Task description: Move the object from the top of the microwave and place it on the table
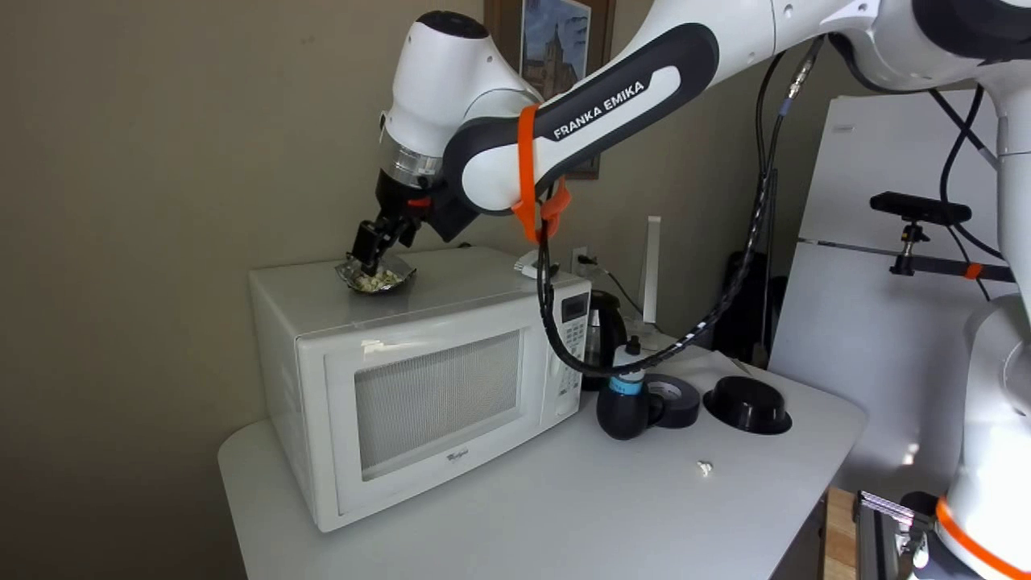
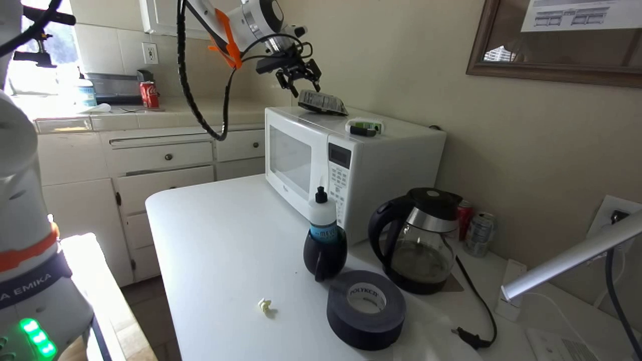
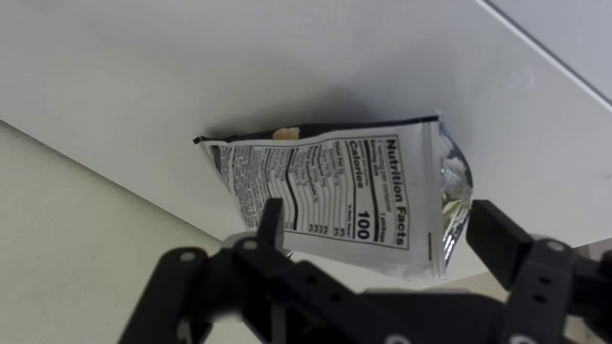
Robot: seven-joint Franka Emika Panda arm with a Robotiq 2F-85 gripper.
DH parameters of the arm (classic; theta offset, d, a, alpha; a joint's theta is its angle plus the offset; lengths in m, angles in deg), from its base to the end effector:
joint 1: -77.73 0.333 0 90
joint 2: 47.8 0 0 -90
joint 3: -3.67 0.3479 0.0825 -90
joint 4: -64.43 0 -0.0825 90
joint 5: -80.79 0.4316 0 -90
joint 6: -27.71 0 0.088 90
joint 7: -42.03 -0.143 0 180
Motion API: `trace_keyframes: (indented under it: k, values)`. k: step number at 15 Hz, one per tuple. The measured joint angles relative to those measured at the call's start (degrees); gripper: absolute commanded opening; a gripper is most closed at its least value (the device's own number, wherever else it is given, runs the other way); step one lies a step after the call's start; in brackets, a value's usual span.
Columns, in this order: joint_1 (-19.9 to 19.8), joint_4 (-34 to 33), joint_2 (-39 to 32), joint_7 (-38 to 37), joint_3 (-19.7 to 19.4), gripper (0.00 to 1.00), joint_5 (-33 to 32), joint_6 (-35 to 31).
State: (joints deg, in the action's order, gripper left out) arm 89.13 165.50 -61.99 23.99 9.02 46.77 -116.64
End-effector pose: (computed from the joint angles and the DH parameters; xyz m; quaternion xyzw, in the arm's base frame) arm 0.7100 0.2015 0.4607 0.9303 0.1726 0.2955 0.1323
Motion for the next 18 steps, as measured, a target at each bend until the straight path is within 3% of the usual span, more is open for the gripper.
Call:
trace_keyframes:
  k: [4, 5, 10, 18]
  values:
    - [1.26, -2.97, -2.87, -0.06, -1.23, 0.54, 0.00, 0.58]
    - [1.56, -3.73, -3.58, -0.06, -1.49, 0.43, 0.00, 0.65]
    - [3.01, -7.23, -6.51, -0.13, -2.90, 0.03, 0.00, 0.82]
    - [3.50, -7.70, -4.93, -0.11, -3.24, 0.00, 1.78, 0.82]
